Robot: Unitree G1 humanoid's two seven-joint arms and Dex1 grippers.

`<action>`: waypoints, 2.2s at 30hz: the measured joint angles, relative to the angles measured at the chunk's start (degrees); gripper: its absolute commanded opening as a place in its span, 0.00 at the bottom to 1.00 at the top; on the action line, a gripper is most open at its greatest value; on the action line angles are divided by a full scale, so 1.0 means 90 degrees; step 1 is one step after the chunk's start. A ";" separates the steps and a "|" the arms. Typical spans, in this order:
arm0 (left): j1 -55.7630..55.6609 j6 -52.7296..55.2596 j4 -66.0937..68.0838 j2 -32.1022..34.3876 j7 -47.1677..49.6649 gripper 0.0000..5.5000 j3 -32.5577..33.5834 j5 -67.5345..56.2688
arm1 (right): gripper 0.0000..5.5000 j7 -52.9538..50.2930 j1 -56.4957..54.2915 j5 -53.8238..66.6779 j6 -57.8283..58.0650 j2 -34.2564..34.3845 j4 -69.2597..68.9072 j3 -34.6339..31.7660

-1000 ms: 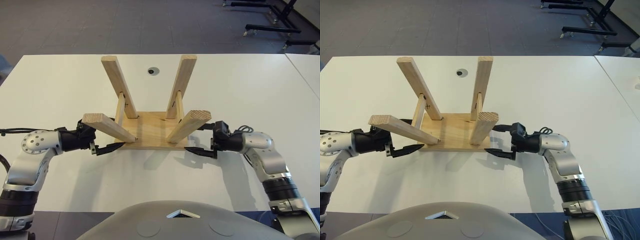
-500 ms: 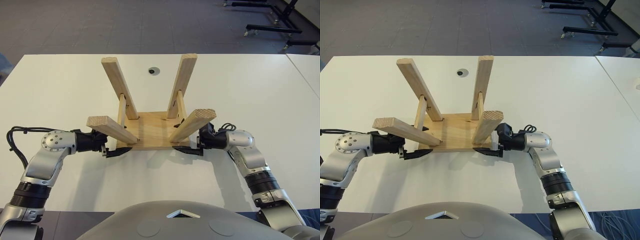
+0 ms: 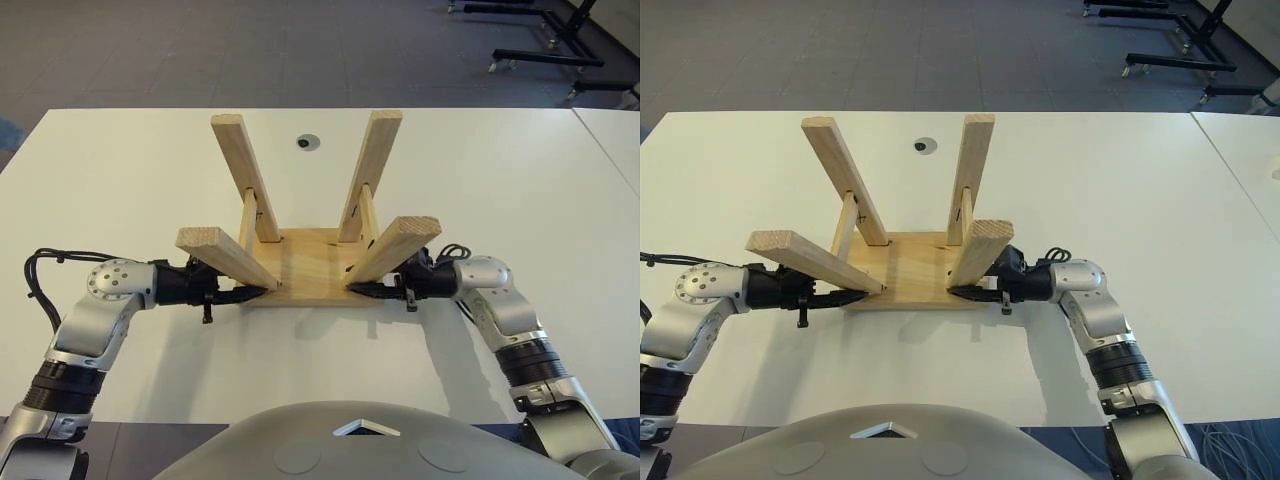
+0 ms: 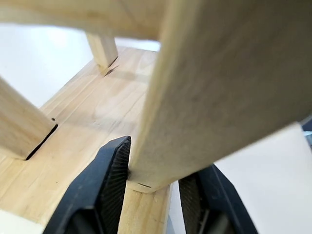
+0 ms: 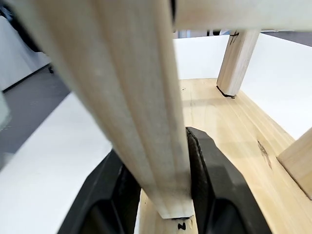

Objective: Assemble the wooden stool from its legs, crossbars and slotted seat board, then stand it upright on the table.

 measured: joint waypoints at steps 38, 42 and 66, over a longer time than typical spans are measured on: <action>0.1527 0.5426 -0.0940 0.0335 0.2060 0.49 0.2772 -0.6593 | 0.75 -0.3773 -0.1300 0.5843 0.8560 -0.0758 -0.0263 -0.1308; 0.1879 0.5390 -0.0925 0.0336 0.1552 0.49 0.2736 -0.6125 | 0.88 -0.4164 -0.1442 0.6302 0.8702 -0.0639 -0.0777 -0.1539; 0.2499 0.4371 -0.0762 0.0818 0.0009 0.49 0.3579 -0.4497 | 0.98 -0.5829 -0.1595 0.7402 0.7938 -0.0334 -0.1174 -0.1783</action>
